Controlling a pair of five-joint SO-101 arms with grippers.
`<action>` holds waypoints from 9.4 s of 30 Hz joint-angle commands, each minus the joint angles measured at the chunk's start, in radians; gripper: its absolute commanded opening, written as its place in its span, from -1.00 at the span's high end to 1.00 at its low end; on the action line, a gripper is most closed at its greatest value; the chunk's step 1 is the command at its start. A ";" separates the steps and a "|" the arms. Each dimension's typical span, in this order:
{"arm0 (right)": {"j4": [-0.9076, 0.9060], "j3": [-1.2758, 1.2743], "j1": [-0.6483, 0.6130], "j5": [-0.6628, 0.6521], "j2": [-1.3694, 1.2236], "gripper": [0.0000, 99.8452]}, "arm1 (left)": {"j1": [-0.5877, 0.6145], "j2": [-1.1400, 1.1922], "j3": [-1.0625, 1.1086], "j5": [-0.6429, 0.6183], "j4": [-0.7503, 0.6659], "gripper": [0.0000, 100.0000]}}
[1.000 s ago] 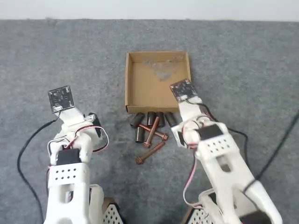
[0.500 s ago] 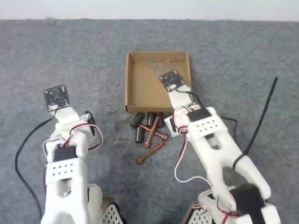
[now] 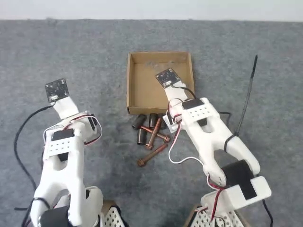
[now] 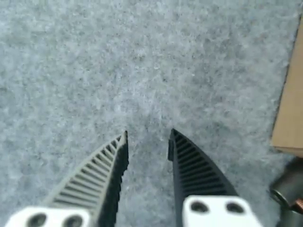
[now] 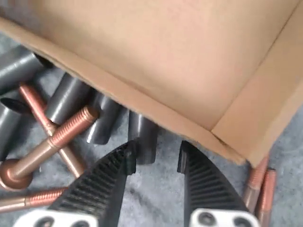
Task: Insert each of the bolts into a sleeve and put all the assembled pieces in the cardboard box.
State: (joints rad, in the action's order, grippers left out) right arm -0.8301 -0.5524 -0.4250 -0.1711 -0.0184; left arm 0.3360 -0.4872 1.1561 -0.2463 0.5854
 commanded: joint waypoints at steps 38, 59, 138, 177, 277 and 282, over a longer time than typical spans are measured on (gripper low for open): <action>-0.021 0.124 -0.050 -0.155 -0.179 0.78 | 0.003 -0.003 -0.051 -0.011 -0.023 0.73; -0.101 -0.123 0.269 0.040 0.237 0.99 | 0.002 0.000 -0.051 -0.008 -0.025 0.74; 0.004 -0.087 0.573 0.044 0.002 0.99 | -0.793 0.305 -0.220 0.454 0.407 0.80; 0.027 -0.083 0.568 0.044 -0.005 0.99 | -0.483 0.311 -0.567 0.984 0.819 0.86; 0.025 -0.084 0.568 0.043 -0.005 0.99 | -0.196 0.615 -0.575 -0.611 0.229 0.81; 0.025 -0.084 0.568 0.043 -0.005 0.99 | -0.196 0.621 -0.585 -0.605 0.232 0.96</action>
State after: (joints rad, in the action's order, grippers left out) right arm -0.8163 -0.6782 0.1396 -0.1297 -0.0261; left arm 0.1212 0.1343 0.6160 -0.8493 0.8078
